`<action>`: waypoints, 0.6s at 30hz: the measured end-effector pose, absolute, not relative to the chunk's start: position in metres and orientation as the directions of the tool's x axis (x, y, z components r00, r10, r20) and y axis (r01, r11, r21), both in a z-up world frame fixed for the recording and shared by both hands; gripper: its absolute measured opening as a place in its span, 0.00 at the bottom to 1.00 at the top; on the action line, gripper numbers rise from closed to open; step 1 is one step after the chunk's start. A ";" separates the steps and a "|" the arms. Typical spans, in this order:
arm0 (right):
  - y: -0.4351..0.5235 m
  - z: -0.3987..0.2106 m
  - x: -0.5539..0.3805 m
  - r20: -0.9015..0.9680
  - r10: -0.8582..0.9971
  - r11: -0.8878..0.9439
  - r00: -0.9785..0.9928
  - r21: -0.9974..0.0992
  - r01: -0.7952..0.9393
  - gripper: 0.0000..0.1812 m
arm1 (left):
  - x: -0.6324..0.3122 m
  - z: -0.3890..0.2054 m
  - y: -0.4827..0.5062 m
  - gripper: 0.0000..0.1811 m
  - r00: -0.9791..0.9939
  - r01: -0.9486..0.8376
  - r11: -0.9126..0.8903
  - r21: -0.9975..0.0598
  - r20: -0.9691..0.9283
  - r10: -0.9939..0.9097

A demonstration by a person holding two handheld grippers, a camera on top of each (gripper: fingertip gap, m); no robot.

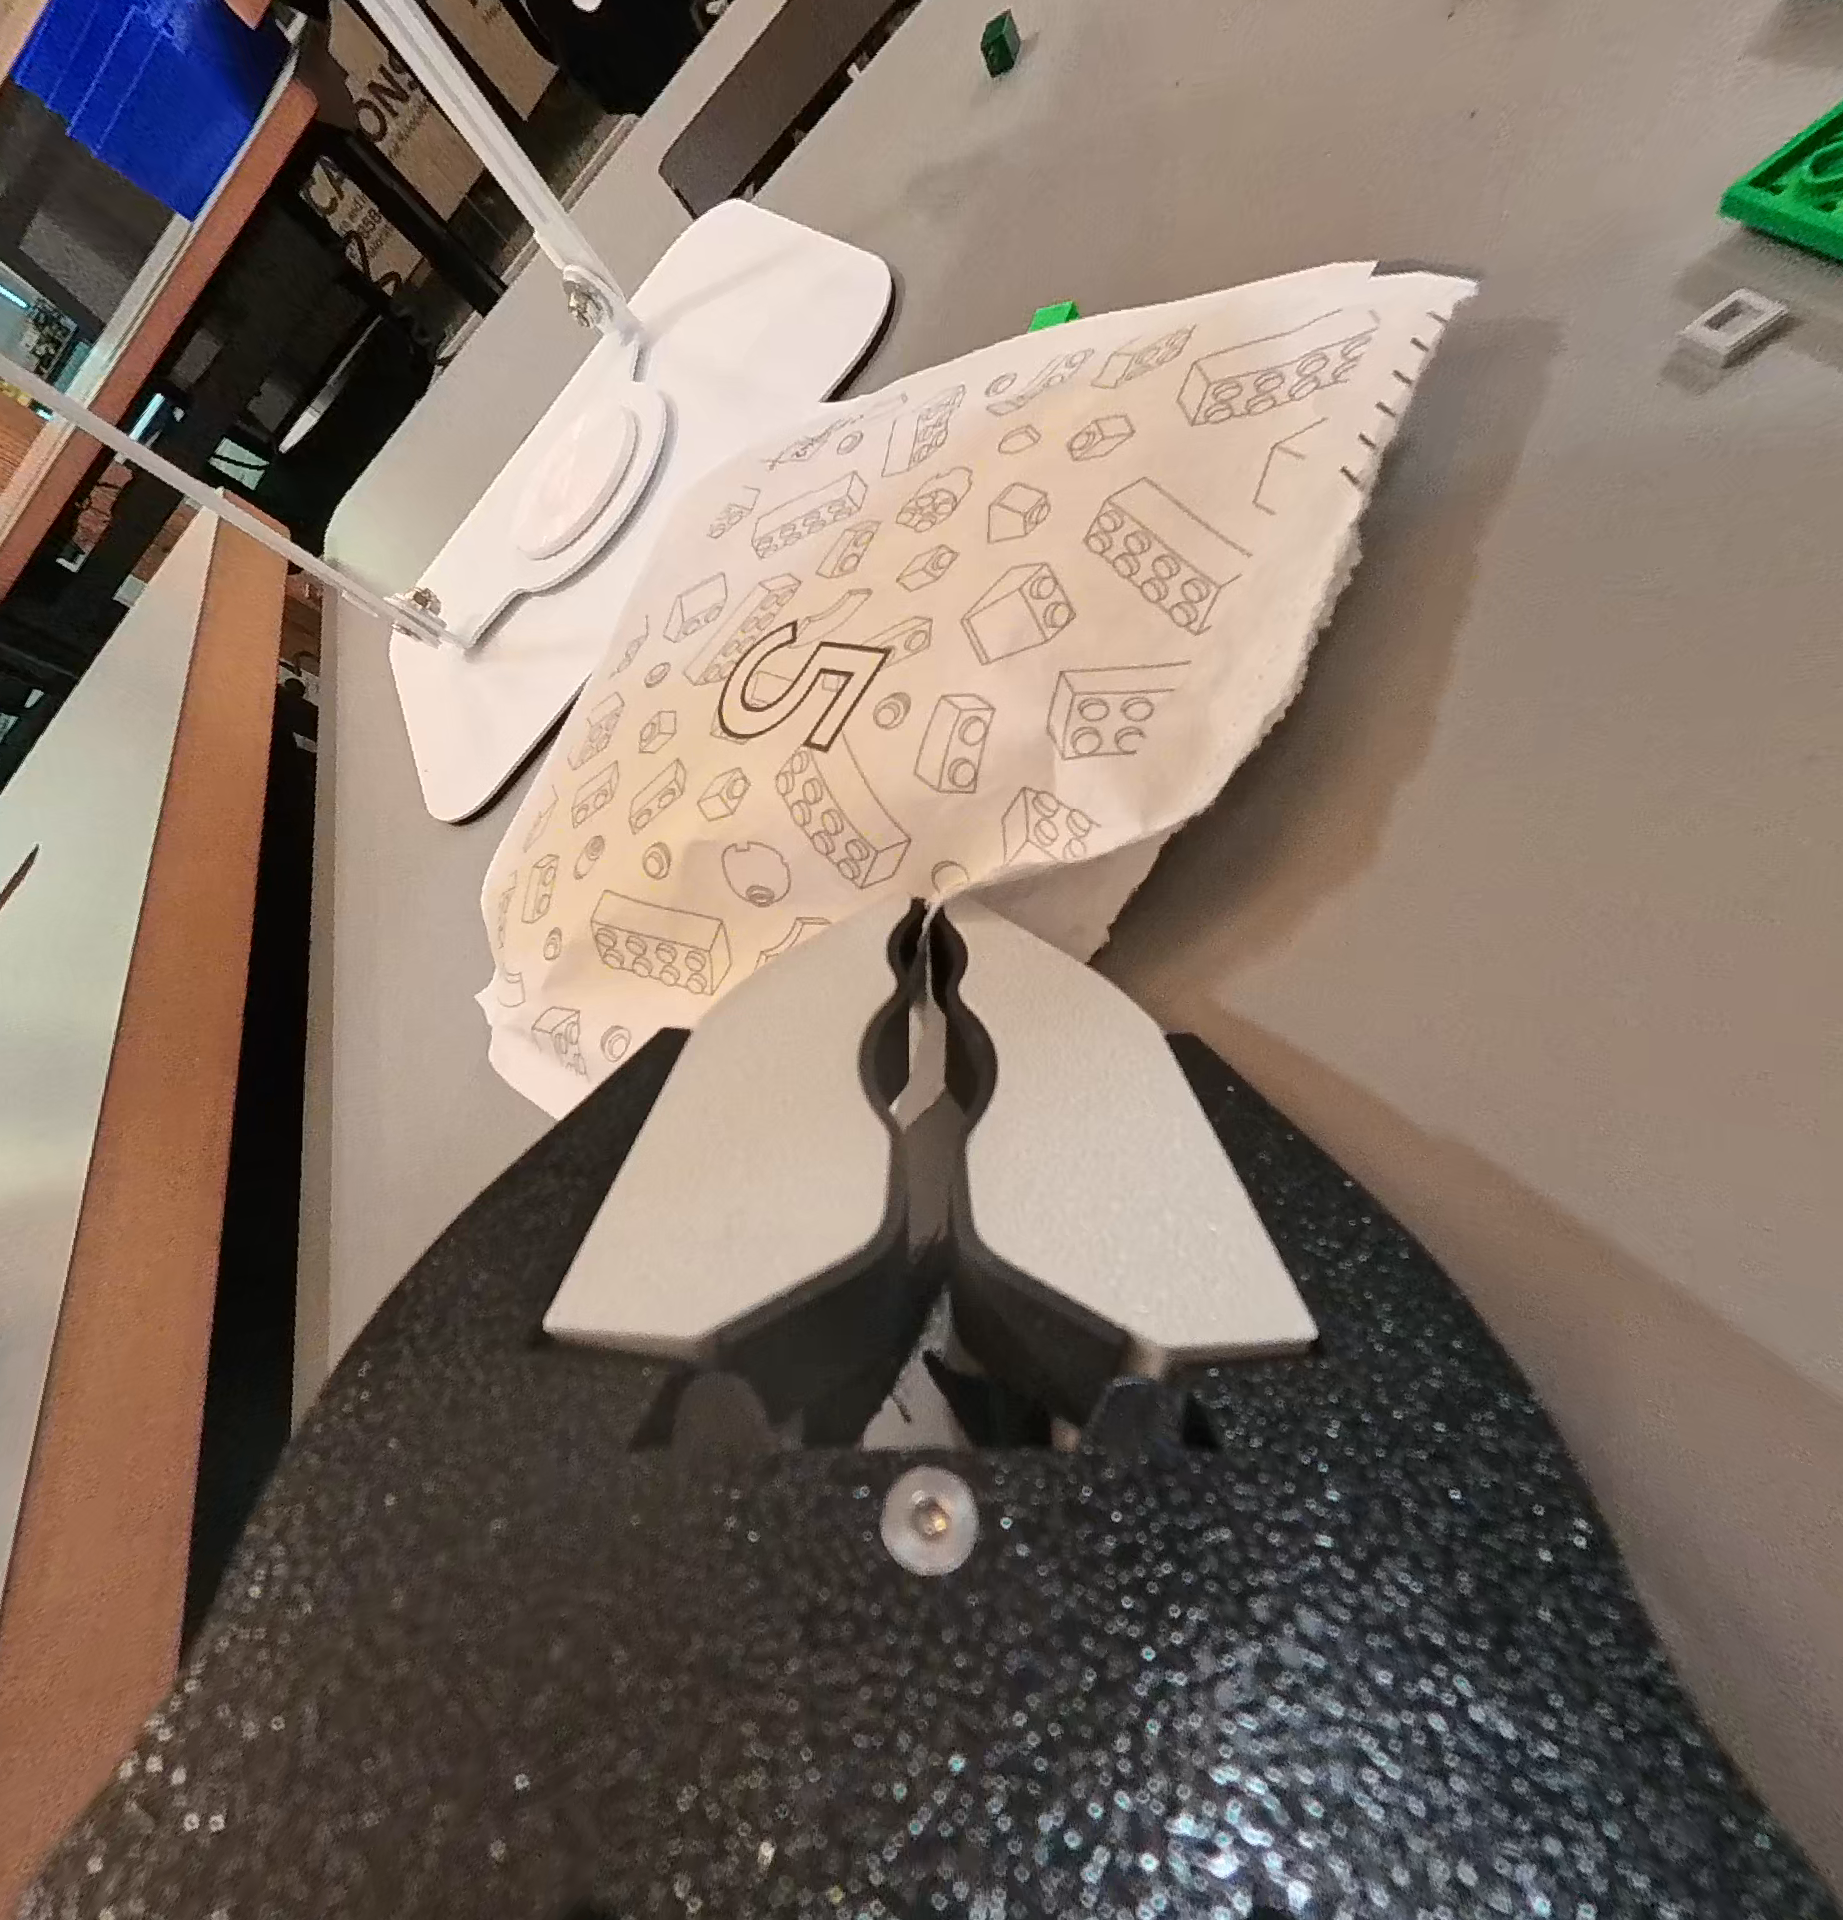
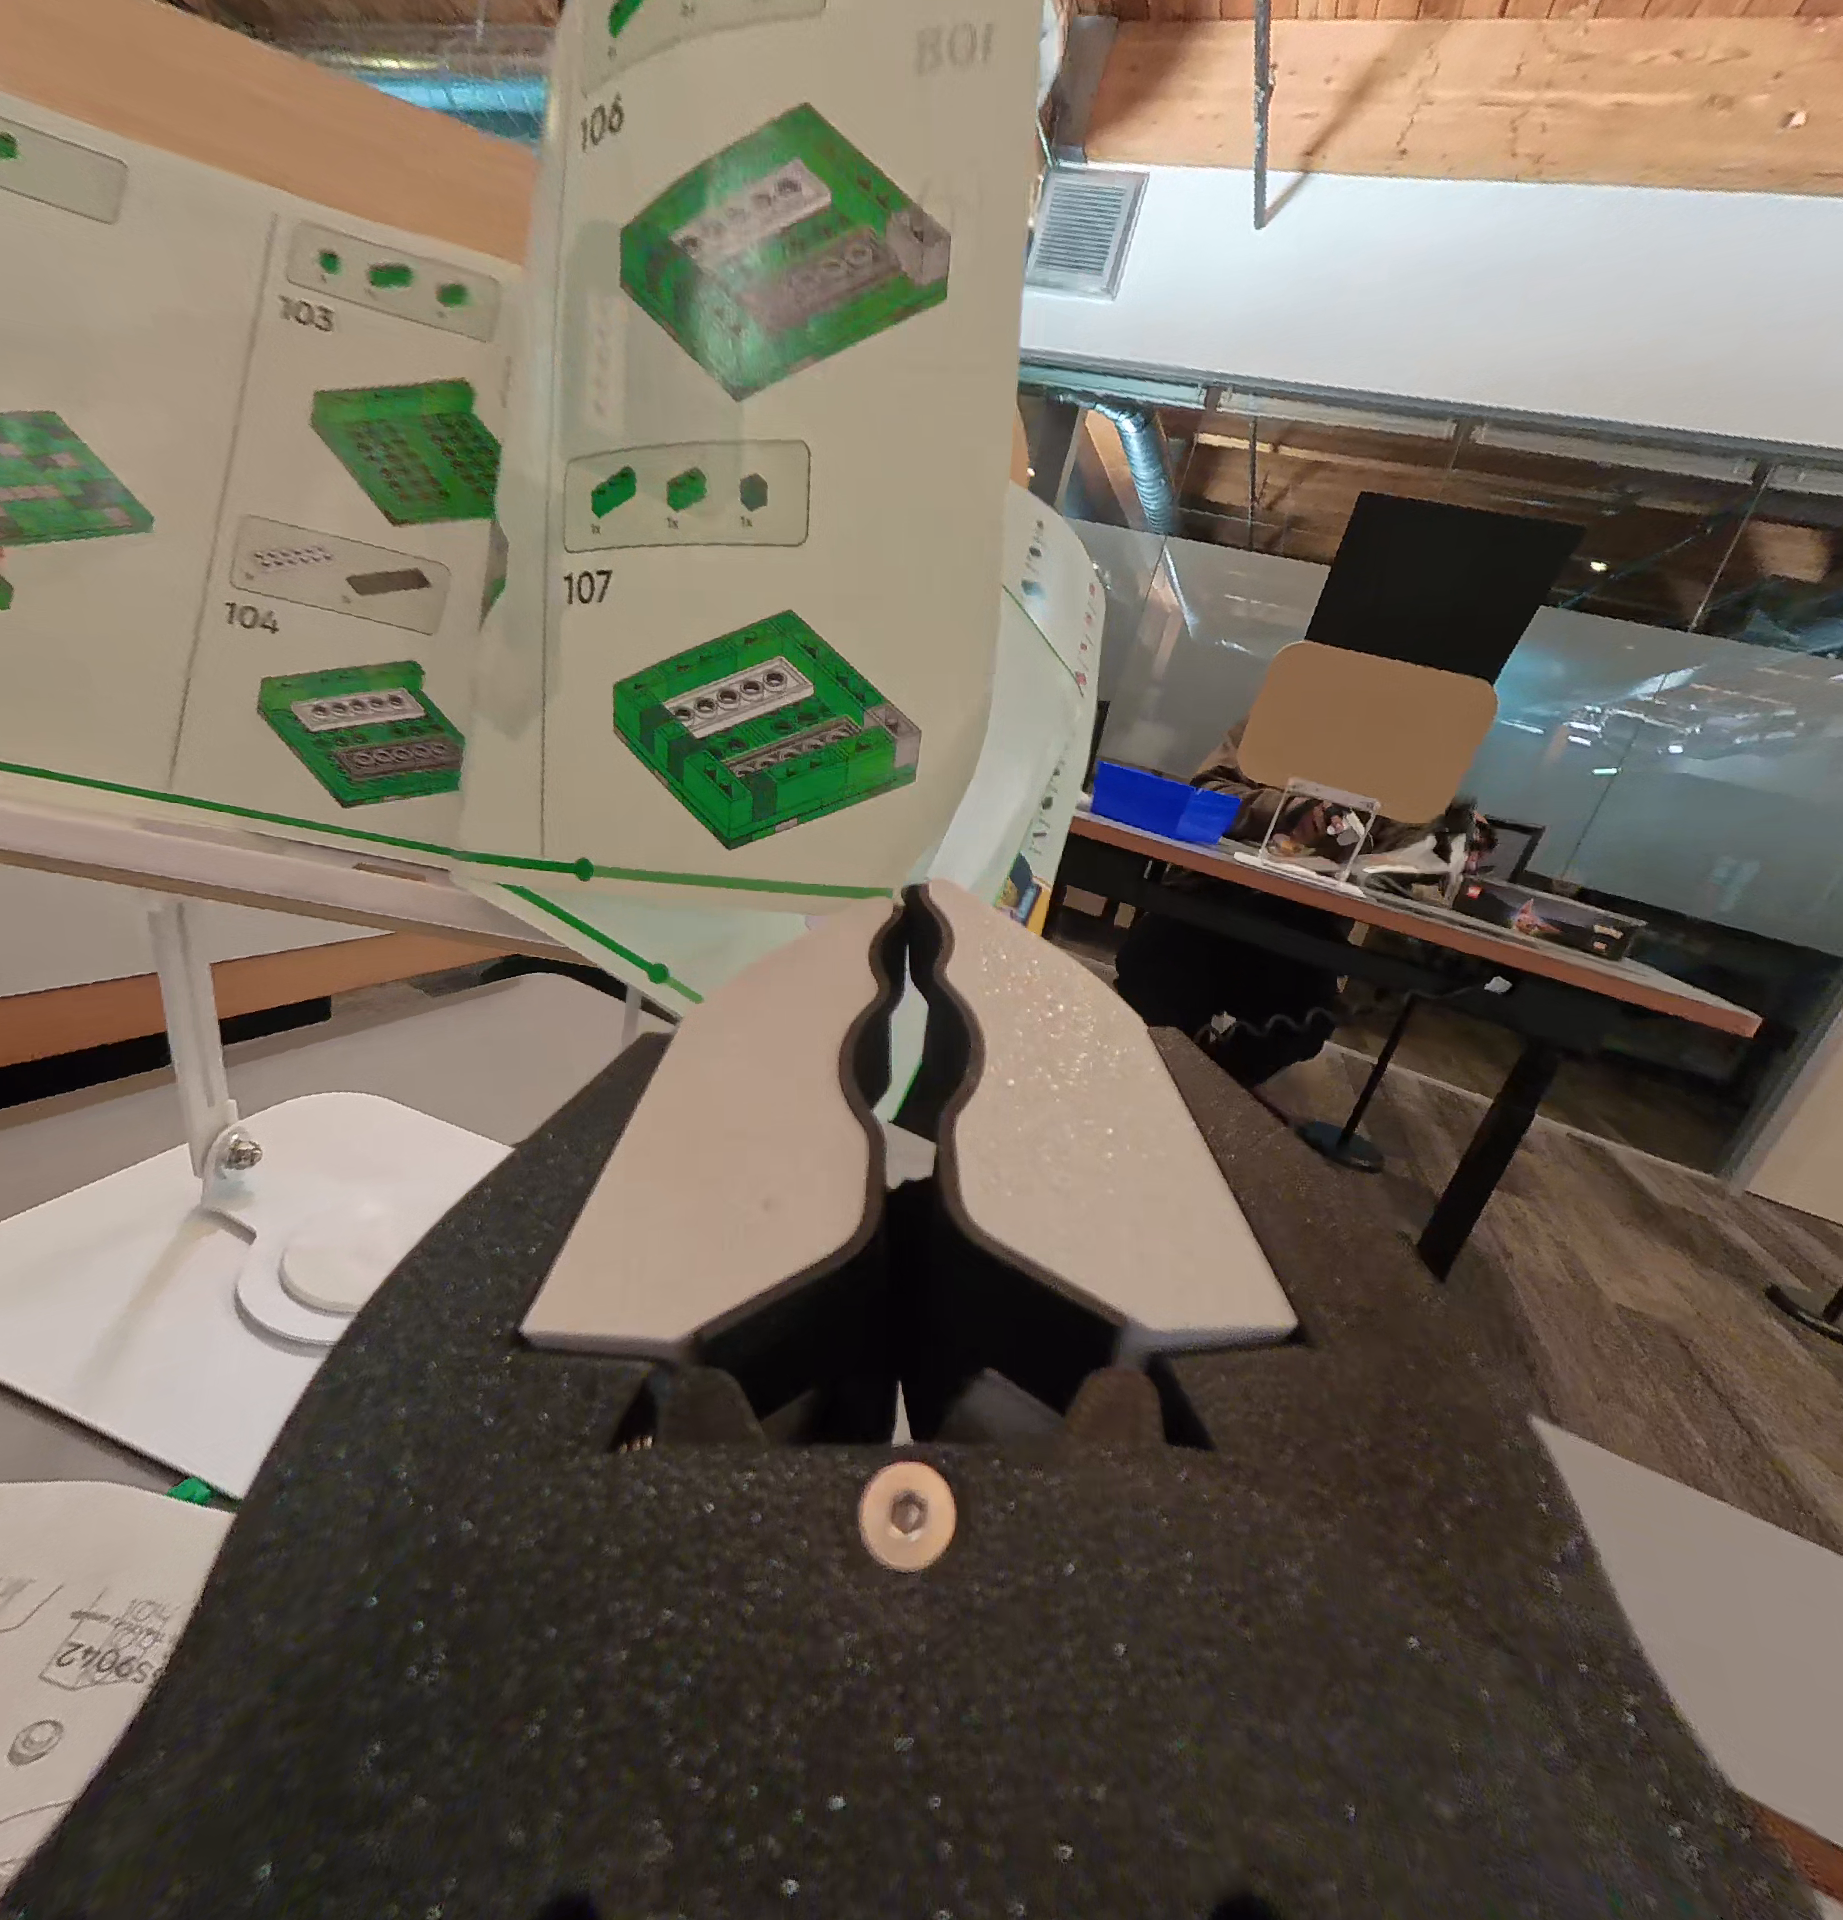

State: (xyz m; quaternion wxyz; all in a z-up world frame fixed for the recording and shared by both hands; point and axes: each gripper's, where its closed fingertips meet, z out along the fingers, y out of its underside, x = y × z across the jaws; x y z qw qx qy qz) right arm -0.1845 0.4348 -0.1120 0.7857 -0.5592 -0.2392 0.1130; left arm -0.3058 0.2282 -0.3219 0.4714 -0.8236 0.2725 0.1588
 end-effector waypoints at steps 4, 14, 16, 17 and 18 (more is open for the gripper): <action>0.452 -0.125 -0.177 0.178 0.445 0.268 0.878 -0.962 0.059 0.00 | -0.306 -0.322 0.228 0.00 0.800 -0.599 -0.407 -0.689 -0.519 -0.299; 0.501 -0.166 -0.179 -0.169 0.506 -0.099 0.846 -0.985 -0.138 0.00 | -0.306 -0.322 0.228 0.00 0.800 -0.600 -0.406 -0.689 -0.521 -0.298; 0.507 -0.172 -0.180 -0.212 0.507 -0.149 0.836 -0.976 -0.157 0.08 | -0.306 -0.322 0.228 0.00 0.800 -0.600 -0.406 -0.689 -0.521 -0.298; 0.510 -0.174 -0.179 -0.223 0.506 -0.164 0.833 -0.973 -0.161 0.09 | -0.306 -0.322 0.228 0.00 0.800 -0.601 -0.406 -0.689 -0.521 -0.298; 0.513 -0.176 -0.178 -0.227 0.504 -0.176 0.833 -0.972 -0.159 0.10 | -0.306 -0.321 0.228 0.00 0.799 -0.601 -0.405 -0.689 -0.522 -0.298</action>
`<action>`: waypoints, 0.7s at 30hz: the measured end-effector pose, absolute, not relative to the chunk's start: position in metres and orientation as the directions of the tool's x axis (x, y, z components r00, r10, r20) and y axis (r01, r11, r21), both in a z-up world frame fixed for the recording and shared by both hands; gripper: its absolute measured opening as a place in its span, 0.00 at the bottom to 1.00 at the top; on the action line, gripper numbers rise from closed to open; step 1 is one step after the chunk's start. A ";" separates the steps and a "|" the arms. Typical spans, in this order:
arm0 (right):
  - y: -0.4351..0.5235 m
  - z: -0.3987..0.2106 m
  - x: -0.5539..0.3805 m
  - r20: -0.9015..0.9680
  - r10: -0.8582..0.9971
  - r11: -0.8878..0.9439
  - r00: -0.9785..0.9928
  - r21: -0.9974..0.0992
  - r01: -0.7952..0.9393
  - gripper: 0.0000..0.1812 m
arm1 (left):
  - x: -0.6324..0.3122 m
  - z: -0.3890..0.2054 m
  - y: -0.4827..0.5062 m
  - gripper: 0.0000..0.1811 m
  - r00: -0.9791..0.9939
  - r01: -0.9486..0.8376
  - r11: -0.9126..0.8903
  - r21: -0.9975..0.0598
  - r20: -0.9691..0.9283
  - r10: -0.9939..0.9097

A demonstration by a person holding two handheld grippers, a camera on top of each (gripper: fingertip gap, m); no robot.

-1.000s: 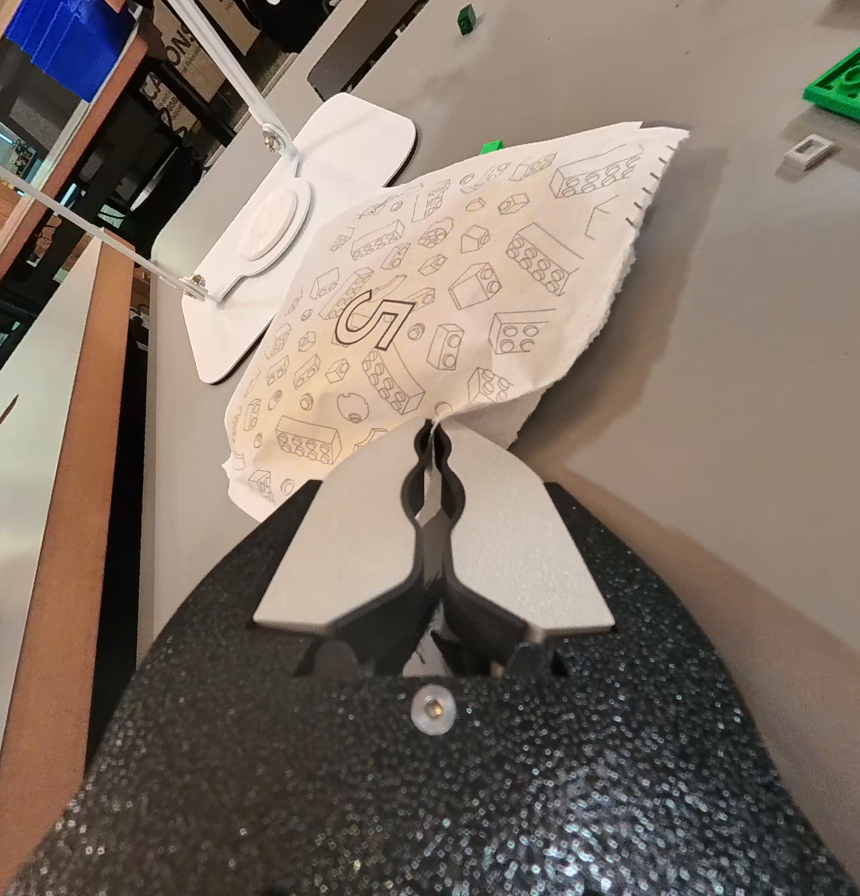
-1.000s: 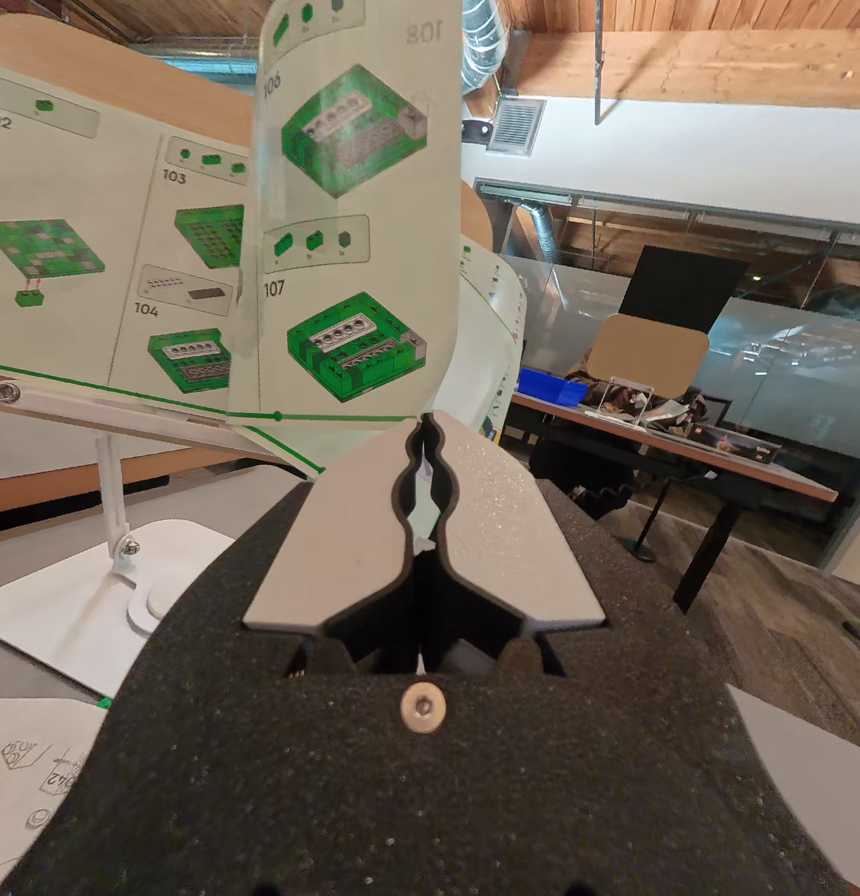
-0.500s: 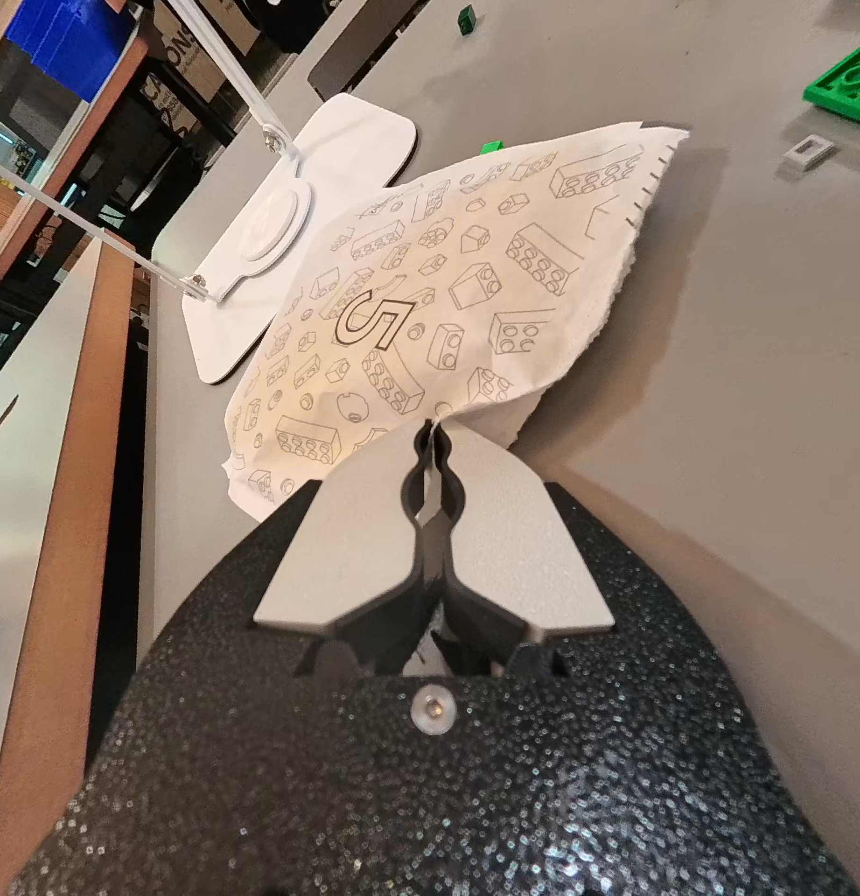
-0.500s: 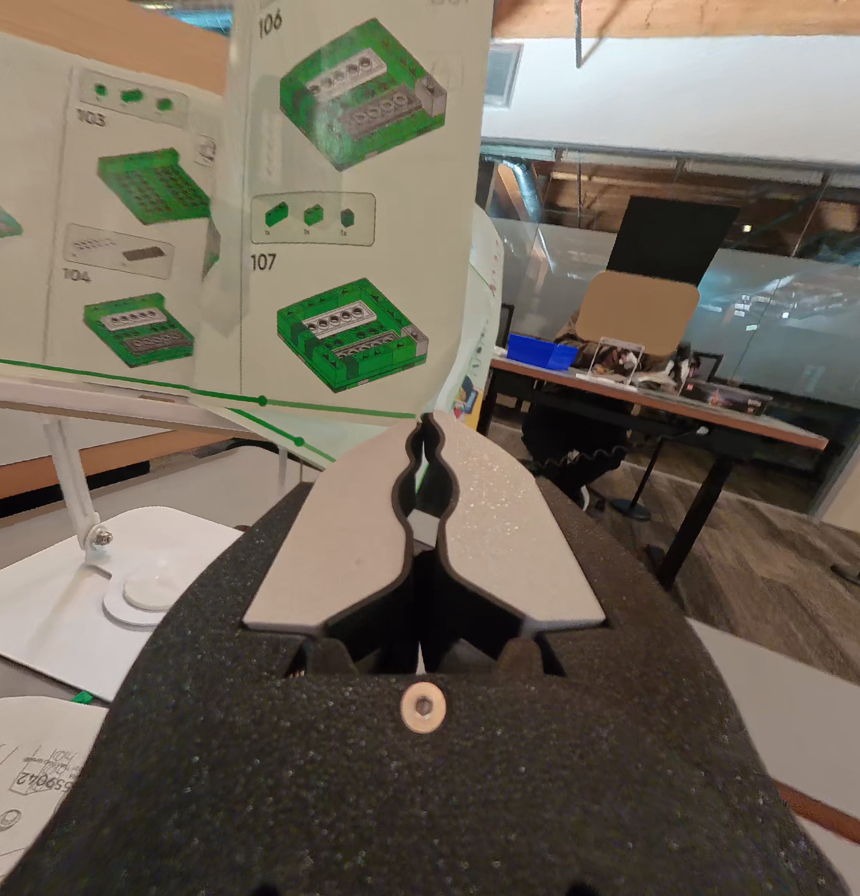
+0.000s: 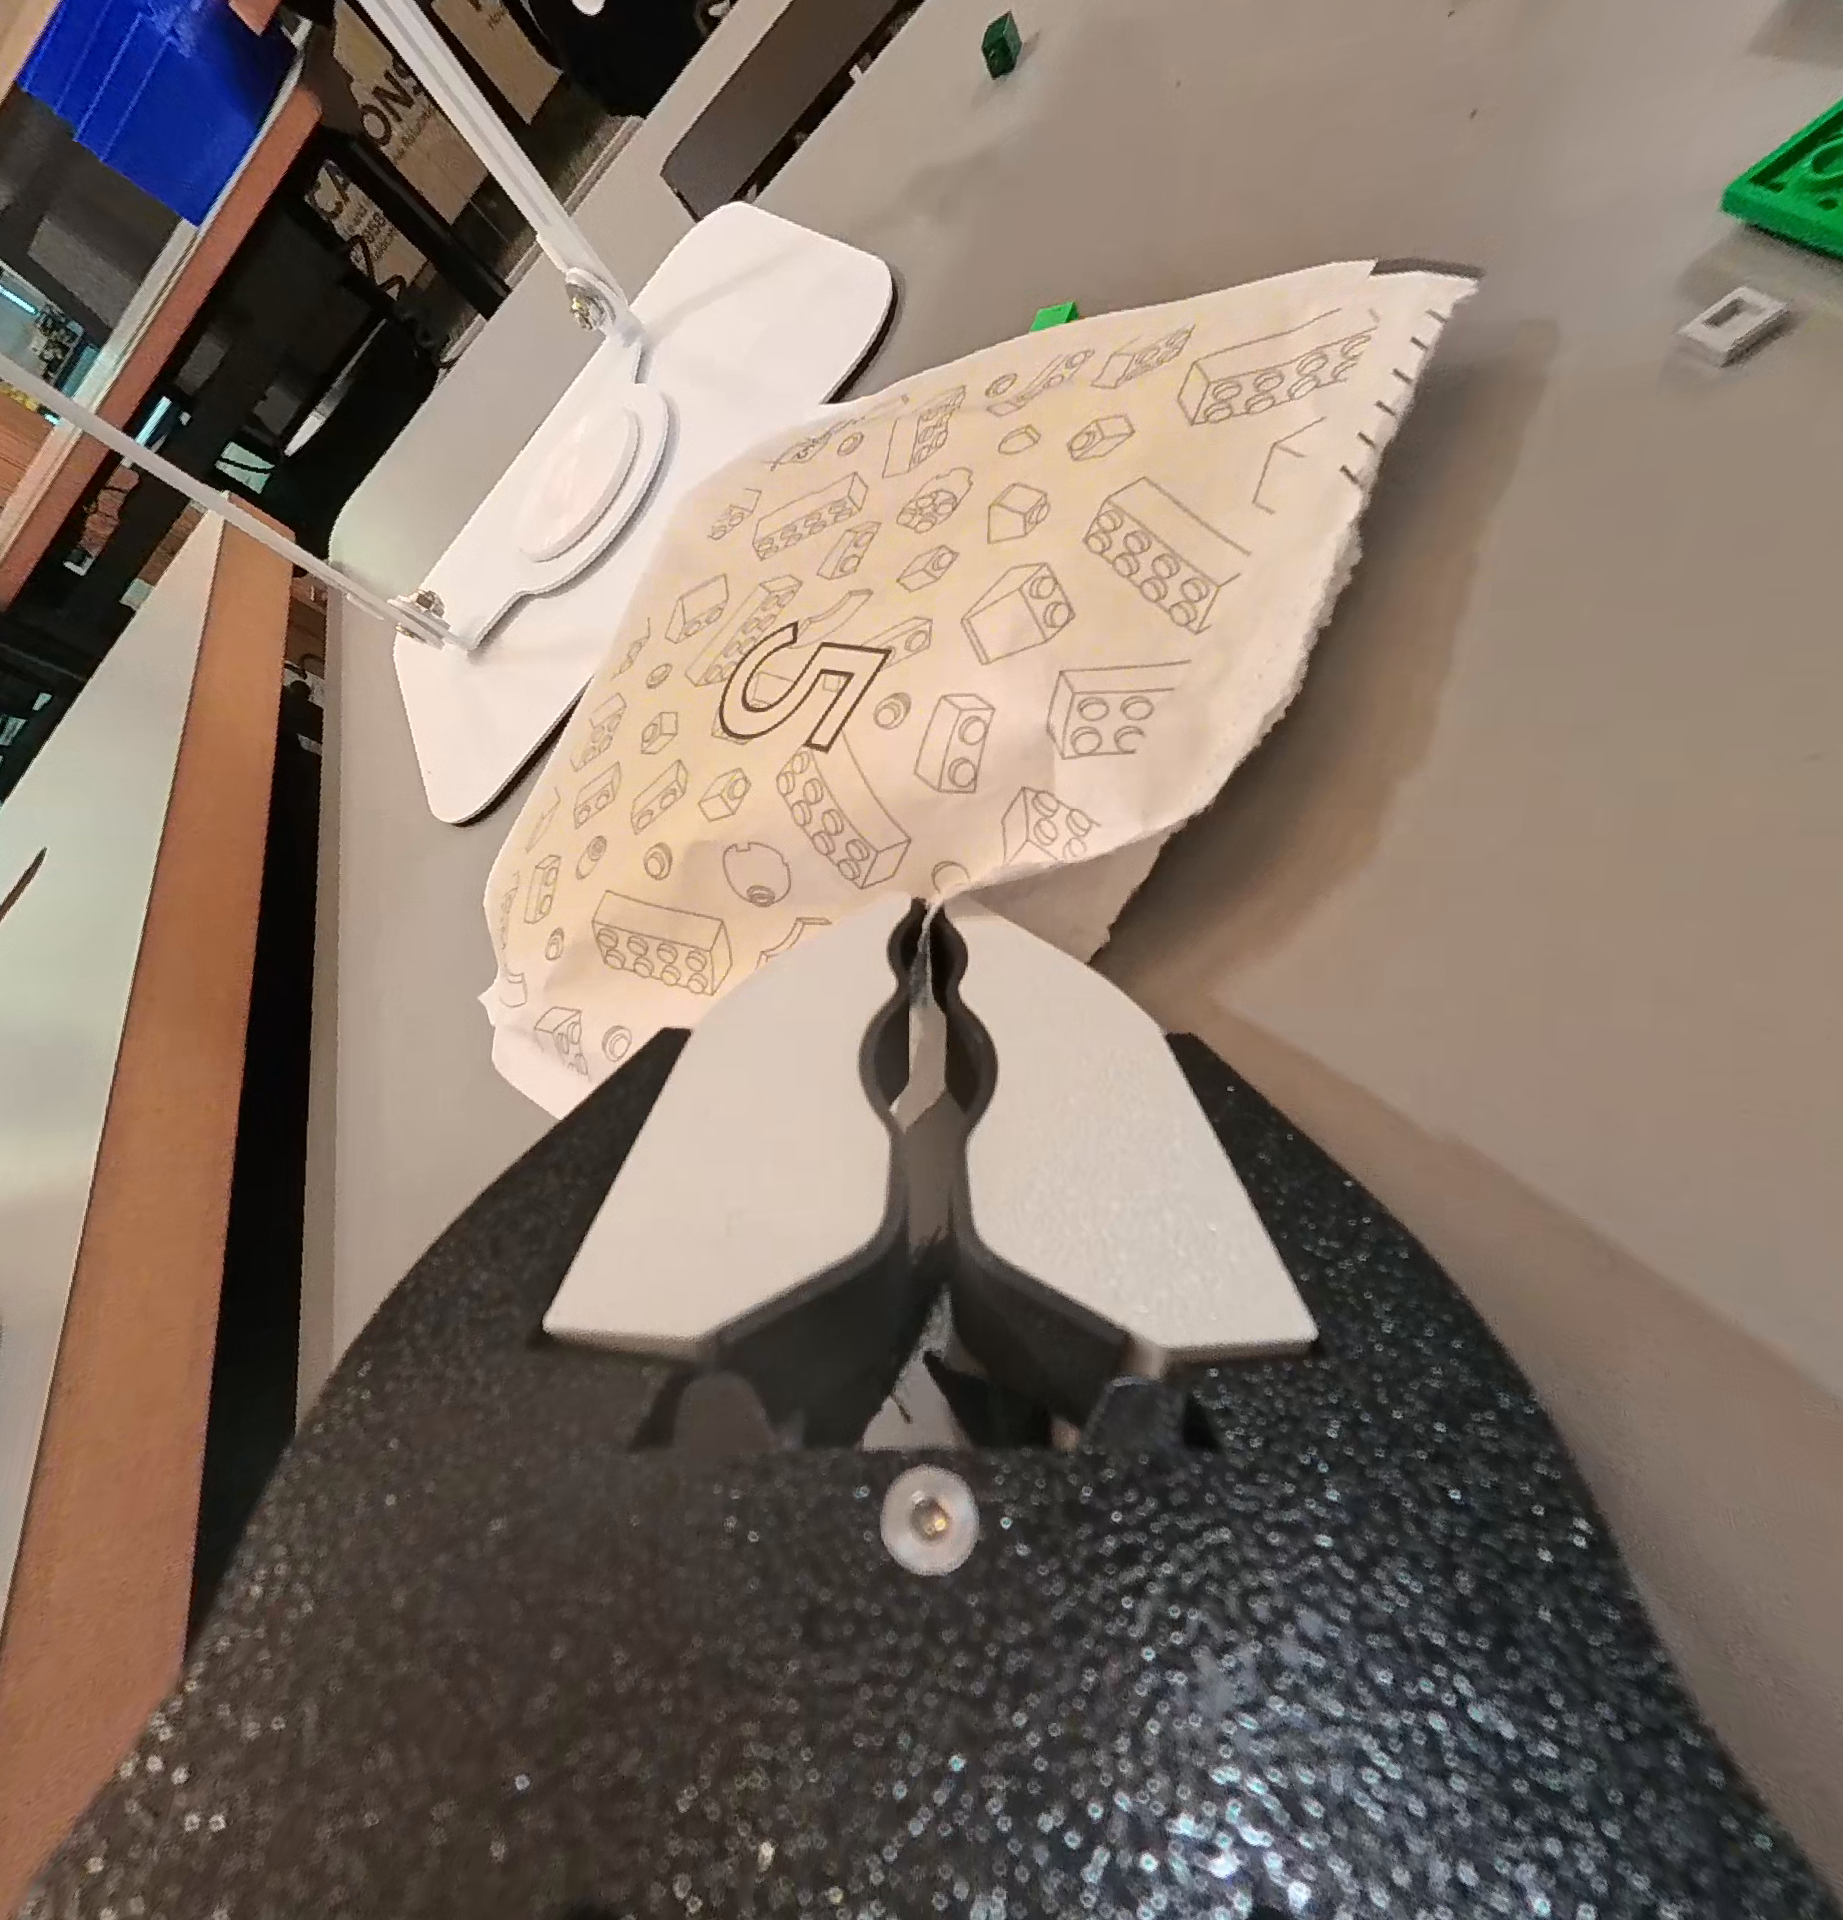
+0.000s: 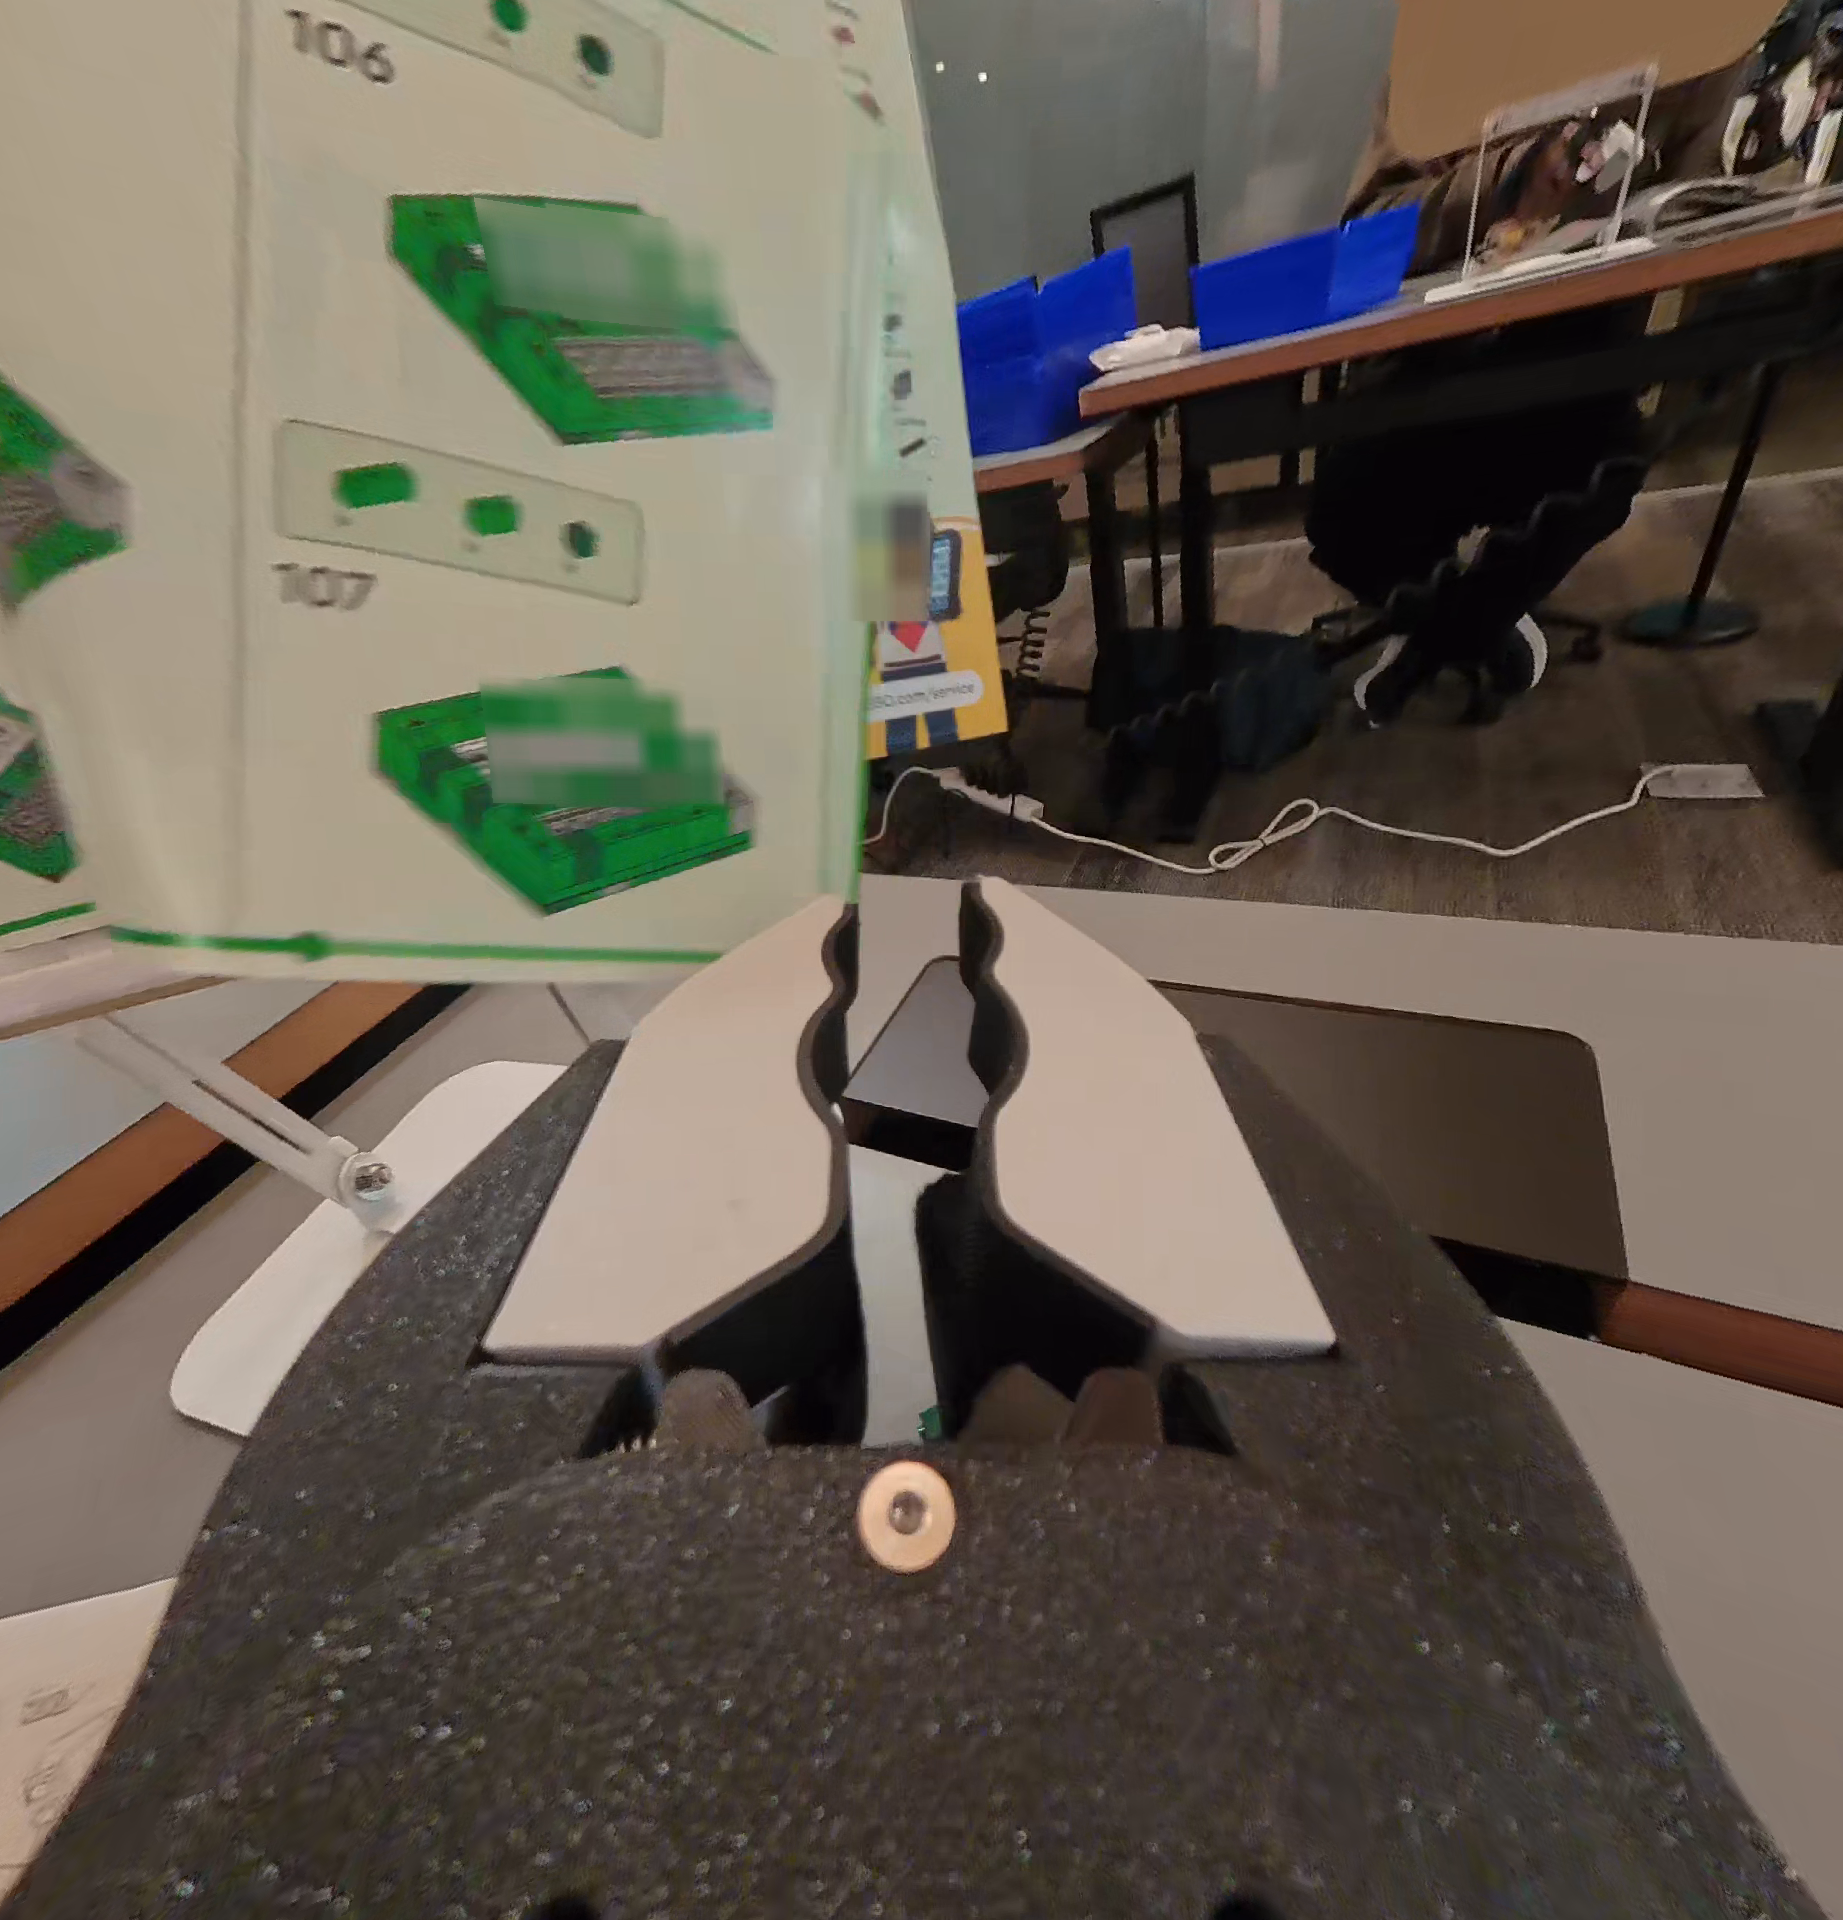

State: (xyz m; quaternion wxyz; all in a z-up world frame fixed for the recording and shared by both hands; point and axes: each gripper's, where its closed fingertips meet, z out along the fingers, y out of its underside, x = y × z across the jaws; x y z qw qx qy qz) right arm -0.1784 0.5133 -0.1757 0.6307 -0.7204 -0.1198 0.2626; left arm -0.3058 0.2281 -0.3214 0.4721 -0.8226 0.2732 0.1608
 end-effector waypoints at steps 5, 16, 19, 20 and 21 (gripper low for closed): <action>0.522 -0.174 -0.156 -0.152 0.484 -0.164 0.862 -0.983 -0.081 0.15 | -0.306 -0.321 0.228 0.00 0.792 -0.610 -0.400 -0.684 -0.534 -0.294; 0.373 -0.172 -0.041 0.102 0.674 -0.105 0.732 -0.967 0.231 0.31 | -0.302 -0.319 0.226 0.00 0.786 -0.619 -0.419 -0.665 -0.527 -0.324; 0.354 -0.178 0.014 0.114 0.598 -0.127 0.794 -0.964 0.234 0.30 | -0.298 -0.300 0.226 0.00 0.807 -0.590 -0.416 -0.692 -0.493 -0.326; 0.351 -0.179 0.029 0.076 0.577 -0.152 0.813 -0.968 0.198 0.30 | -0.296 -0.293 0.226 0.00 0.815 -0.578 -0.424 -0.697 -0.470 -0.338; 0.347 -0.182 0.040 0.026 0.566 -0.182 0.824 -0.971 0.156 0.29 | -0.293 -0.287 0.227 0.00 0.821 -0.569 -0.437 -0.696 -0.448 -0.355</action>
